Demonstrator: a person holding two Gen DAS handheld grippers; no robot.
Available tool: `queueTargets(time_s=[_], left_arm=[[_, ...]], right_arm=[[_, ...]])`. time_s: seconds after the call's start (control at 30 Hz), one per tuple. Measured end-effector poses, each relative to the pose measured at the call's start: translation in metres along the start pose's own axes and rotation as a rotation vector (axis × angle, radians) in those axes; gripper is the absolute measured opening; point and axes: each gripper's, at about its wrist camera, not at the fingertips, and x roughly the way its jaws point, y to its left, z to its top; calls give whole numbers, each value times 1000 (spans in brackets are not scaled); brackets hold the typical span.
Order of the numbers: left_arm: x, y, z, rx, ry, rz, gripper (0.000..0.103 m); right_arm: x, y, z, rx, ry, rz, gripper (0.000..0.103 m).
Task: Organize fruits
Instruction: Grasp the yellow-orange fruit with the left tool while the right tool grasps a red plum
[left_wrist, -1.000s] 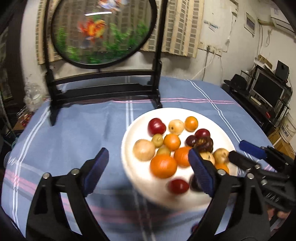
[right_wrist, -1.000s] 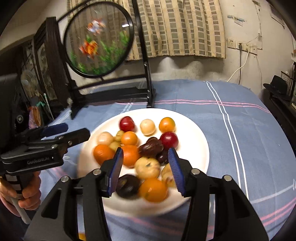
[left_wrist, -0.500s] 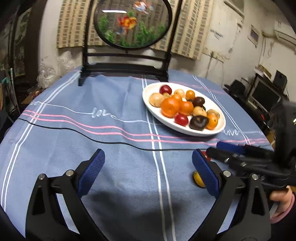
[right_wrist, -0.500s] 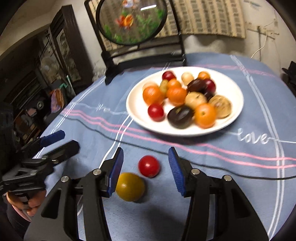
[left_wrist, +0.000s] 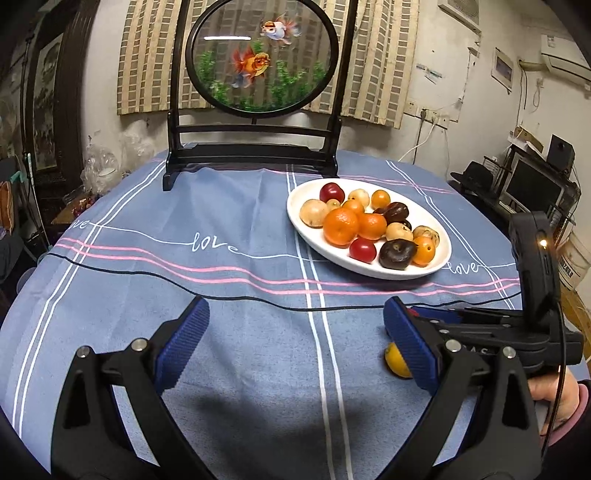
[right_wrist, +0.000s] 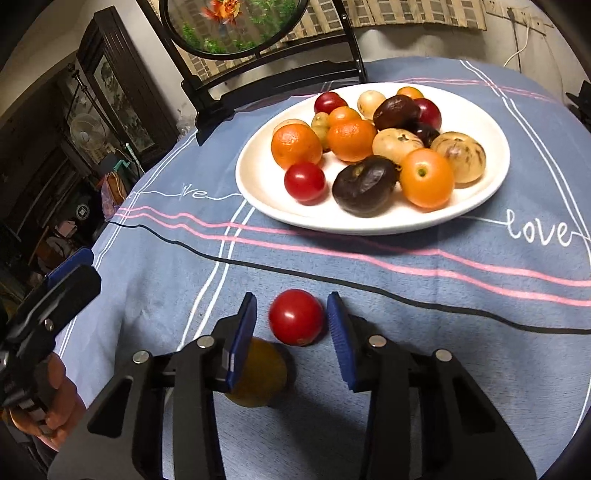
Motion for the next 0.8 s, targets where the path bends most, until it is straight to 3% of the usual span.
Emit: queueTargets(time_s=[0.1, 0.3, 0.5, 0.67, 0.73, 0.8], left_arm=[[2, -1, -1, 5, 7, 3, 97], [7, -10, -5, 51, 33, -11, 97], [8, -51, -17, 220, 42, -134, 97], [23, -86, -29, 333, 86, -155, 96], [27, -90, -31, 344, 104, -167, 90], [33, -93, -32, 346, 133, -190, 72]], right_arm=[[-3, -3, -1, 17, -5, 9, 30], [-23, -17, 1, 83, -49, 52, 29], [-62, -27, 3, 91, -158, 12, 29], [-73, -29, -1, 84, -168, -40, 29], [-69, -33, -6, 91, -148, -55, 29], [-68, -38, -6, 111, -141, -54, 29]])
